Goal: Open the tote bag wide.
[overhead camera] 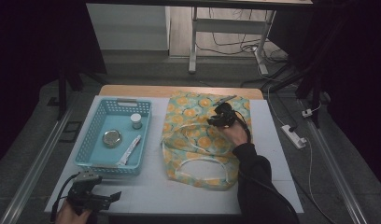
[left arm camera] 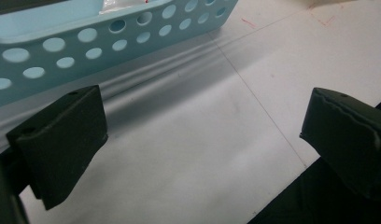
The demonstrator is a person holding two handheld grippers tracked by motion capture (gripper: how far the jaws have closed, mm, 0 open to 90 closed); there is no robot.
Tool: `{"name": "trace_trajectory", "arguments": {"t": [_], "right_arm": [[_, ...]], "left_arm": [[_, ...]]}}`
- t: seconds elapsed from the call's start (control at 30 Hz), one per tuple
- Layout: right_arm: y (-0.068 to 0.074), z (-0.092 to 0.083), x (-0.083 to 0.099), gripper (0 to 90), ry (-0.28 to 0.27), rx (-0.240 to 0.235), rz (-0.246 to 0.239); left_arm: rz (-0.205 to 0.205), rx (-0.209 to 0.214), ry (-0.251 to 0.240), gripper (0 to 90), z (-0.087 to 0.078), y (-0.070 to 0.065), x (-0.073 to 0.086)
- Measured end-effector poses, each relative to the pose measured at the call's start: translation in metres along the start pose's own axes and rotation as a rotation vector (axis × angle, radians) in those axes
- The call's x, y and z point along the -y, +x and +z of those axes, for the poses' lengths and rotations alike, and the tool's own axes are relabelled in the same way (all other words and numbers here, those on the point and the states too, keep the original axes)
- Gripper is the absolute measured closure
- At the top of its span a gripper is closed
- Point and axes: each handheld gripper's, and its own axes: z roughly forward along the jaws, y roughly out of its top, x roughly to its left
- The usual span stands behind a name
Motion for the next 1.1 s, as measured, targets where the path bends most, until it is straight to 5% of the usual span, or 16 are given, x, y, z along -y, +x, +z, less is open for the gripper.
{"name": "trace_trajectory", "arguments": {"t": [0.17,0.4,0.7,0.83,1.0,1.1], "right_arm": [[0.006,-0.022,-0.006,50.5,-0.039,0.000,-0.016],[0.016,-0.032,-0.001,36.2,-0.050,-0.038,-0.024],[0.044,-0.044,0.014,6.5,-0.060,-0.074,-0.024],[0.052,-0.045,0.018,3.0,-0.058,-0.081,-0.043],[0.064,-0.040,0.032,0.5,-0.025,-0.154,-0.027],[0.069,-0.034,0.039,0.0,0.009,-0.135,-0.055]], "left_arm": [[0.000,-0.002,0.002,0.5,0.000,0.000,0.000],[-0.001,-0.002,0.003,0.6,0.000,0.000,0.000],[-0.001,-0.005,0.005,0.6,0.000,0.000,0.000],[0.000,-0.006,0.008,0.7,0.001,0.000,0.000],[0.001,-0.008,0.009,0.7,0.001,0.000,0.000],[0.002,-0.008,0.009,0.7,0.001,-0.001,0.000]]}}
